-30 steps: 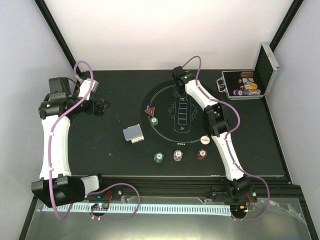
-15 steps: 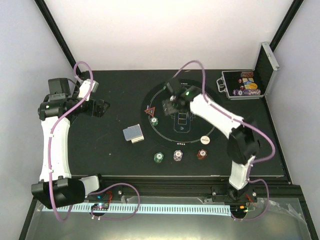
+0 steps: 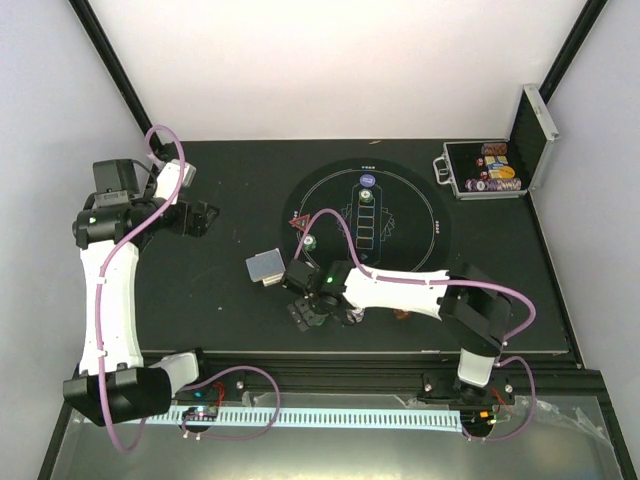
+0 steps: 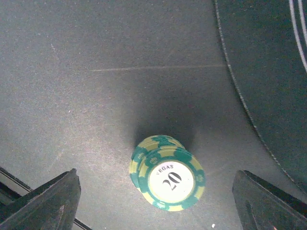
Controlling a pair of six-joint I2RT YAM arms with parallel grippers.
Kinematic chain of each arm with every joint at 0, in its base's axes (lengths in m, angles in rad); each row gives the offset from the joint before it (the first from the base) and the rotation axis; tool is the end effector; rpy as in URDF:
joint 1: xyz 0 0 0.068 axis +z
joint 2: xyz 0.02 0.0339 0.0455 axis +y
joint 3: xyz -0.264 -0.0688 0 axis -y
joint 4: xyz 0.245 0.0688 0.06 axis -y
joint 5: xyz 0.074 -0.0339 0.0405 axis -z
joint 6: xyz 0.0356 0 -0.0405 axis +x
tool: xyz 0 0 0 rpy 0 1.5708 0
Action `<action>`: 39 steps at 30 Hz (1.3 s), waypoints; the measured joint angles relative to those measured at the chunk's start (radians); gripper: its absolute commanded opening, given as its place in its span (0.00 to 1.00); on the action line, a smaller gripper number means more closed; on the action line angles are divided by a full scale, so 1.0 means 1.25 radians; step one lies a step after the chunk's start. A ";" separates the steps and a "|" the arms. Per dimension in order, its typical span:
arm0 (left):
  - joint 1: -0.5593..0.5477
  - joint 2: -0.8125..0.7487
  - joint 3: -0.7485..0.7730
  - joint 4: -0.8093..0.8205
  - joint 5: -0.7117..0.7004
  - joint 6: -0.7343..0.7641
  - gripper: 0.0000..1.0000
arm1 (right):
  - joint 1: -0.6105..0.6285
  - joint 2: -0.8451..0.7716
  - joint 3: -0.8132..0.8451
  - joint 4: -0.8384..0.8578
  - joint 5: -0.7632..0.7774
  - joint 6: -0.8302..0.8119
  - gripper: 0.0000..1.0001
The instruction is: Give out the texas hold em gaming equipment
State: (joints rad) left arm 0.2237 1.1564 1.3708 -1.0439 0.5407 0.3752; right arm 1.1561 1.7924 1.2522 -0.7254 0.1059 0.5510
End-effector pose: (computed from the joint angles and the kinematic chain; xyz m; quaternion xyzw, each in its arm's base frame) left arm 0.2097 0.0289 0.3888 0.1644 0.8883 -0.1349 0.4070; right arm 0.1452 0.3205 0.1922 -0.2864 0.9446 0.0800 0.1392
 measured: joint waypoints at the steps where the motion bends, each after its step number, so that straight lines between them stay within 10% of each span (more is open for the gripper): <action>1: 0.000 -0.004 0.000 0.000 0.000 0.000 0.99 | 0.004 0.005 0.000 0.004 -0.001 0.005 0.89; 22: 0.000 -0.016 0.000 -0.004 0.000 0.008 0.99 | 0.007 0.060 -0.001 0.023 0.009 0.023 0.72; 39: 0.000 -0.016 0.000 -0.003 0.000 0.008 0.99 | 0.007 0.073 -0.004 0.035 0.017 0.026 0.33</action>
State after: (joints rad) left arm 0.2241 1.1370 1.3708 -1.0481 0.5407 0.3855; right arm 1.1648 1.8832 1.2476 -0.6811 0.1276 0.5835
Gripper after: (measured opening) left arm 0.989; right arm 0.418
